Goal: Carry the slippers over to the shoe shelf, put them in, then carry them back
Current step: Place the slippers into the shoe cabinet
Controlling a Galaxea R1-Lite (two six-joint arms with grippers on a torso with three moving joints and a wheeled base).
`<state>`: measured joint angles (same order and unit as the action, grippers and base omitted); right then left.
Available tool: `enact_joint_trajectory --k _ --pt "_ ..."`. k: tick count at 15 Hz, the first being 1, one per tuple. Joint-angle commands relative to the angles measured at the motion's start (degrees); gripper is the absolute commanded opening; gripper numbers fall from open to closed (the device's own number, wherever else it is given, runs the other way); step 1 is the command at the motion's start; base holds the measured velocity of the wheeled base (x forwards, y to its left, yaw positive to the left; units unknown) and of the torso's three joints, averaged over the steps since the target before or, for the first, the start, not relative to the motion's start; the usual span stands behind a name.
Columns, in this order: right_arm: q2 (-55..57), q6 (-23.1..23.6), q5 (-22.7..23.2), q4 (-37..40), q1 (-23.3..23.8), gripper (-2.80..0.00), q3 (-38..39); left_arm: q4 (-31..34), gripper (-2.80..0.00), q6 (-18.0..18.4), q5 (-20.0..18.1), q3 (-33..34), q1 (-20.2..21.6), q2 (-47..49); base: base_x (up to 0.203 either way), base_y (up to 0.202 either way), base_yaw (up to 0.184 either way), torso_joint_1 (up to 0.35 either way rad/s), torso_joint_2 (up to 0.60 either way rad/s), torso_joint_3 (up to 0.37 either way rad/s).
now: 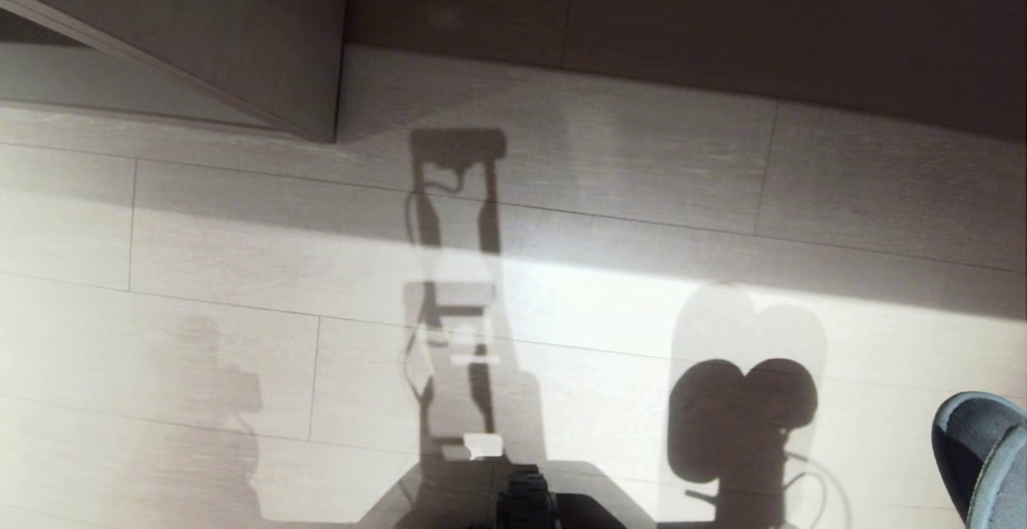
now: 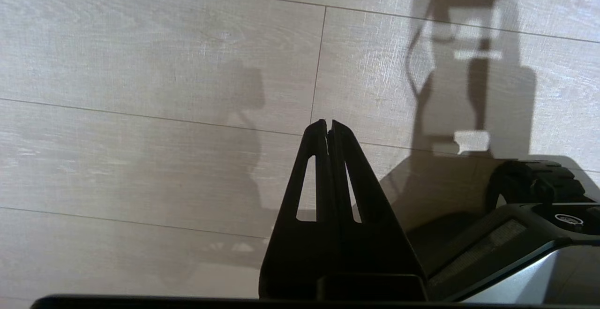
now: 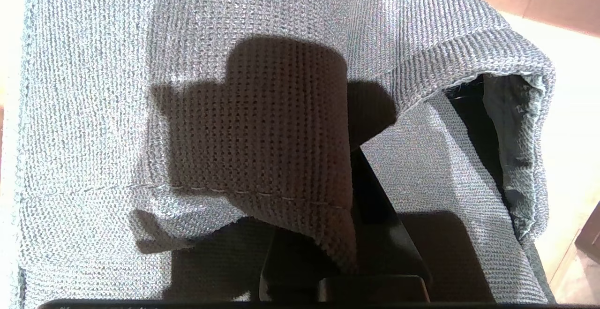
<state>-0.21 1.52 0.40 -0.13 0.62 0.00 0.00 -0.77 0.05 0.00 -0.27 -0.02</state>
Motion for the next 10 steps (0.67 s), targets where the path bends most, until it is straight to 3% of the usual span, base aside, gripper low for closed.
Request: enact_joint_trajectory --k 1,10 --pt "0.03 0.08 0.04 -0.04 -0.01 -2.80 0.09 -0.09 -2.80 -0.06 0.04 0.09 0.00 0.02 0.000 0.000 0.000 -0.001 0.01 0.212" --pt "0.03 0.10 0.04 -0.04 -0.01 -2.80 0.09 -0.04 -2.80 -0.11 0.04 0.09 0.00 0.02 0.000 0.000 0.000 0.002 0.00 0.202"
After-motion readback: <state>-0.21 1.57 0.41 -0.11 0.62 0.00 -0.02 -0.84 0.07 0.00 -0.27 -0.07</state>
